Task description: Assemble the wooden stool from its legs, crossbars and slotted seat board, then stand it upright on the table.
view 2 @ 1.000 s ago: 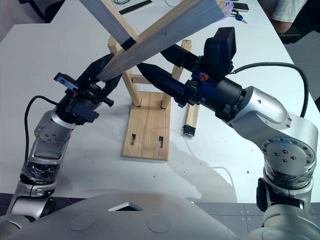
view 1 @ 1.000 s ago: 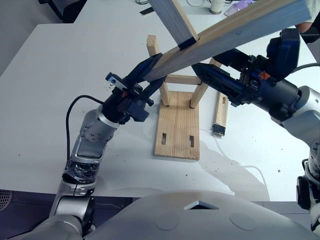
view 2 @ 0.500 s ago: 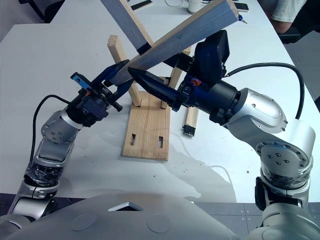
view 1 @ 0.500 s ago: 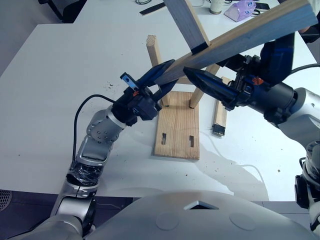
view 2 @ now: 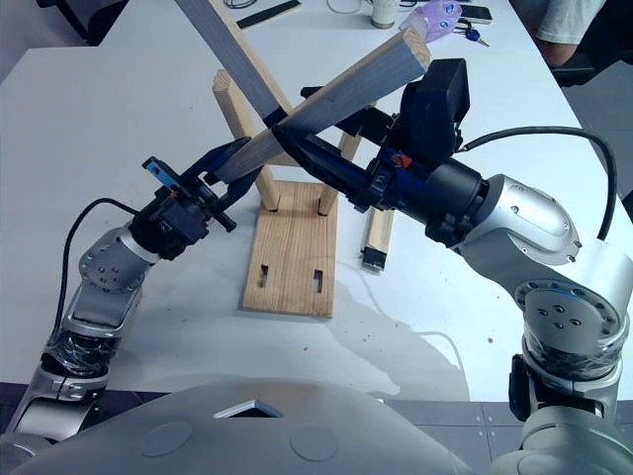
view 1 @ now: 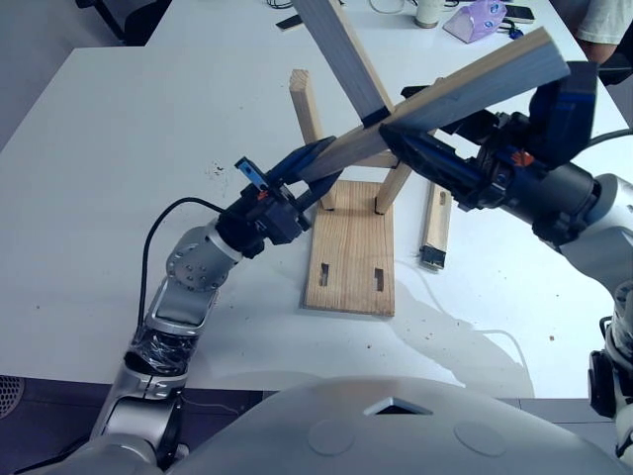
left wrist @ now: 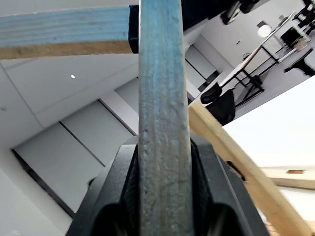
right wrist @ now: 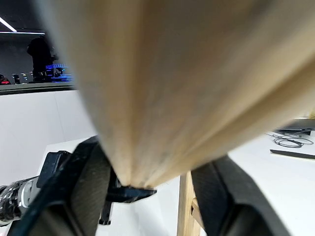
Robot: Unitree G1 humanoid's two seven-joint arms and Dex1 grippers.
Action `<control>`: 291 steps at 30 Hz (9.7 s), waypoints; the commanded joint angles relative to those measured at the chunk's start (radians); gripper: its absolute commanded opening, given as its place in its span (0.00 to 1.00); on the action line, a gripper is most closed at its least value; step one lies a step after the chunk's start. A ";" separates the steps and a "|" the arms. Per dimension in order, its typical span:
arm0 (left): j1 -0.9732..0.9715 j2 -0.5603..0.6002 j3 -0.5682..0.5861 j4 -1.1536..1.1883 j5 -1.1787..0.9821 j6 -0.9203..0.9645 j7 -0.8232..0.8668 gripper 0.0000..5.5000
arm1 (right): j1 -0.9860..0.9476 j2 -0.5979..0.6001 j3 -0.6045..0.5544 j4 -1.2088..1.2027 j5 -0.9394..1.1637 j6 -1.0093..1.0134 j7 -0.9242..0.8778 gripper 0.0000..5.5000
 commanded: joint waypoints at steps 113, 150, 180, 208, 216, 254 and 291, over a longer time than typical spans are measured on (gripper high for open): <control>0.196 0.015 0.103 0.255 0.184 0.100 0.088 0.55 | 0.685 0.288 0.059 0.055 -0.916 0.031 -0.067 0.67; 0.067 -0.048 0.150 0.215 0.022 0.350 0.058 0.55 | 0.532 0.625 0.109 0.402 -1.047 -0.063 -0.281 0.37; -0.535 0.224 0.443 -0.358 -1.925 1.394 0.106 0.55 | 0.076 -0.225 -0.361 -0.005 0.733 -0.040 0.115 0.37; -0.433 0.337 0.402 -0.335 -1.974 1.377 0.024 0.39 | 0.126 -0.396 -0.294 0.048 0.629 0.046 0.229 0.37; -0.413 0.350 0.407 -0.342 -1.977 1.379 -0.013 0.38 | 0.241 -0.388 -0.354 0.022 0.509 0.093 0.342 0.37; -0.022 0.506 0.342 -0.041 -0.866 1.016 -0.826 0.37 | 0.540 -0.220 -0.495 0.182 0.002 0.018 0.526 0.49; -0.045 0.489 0.129 -0.093 -0.551 1.002 -0.723 0.37 | 0.628 -0.120 -0.432 0.114 -0.180 -0.050 0.583 0.49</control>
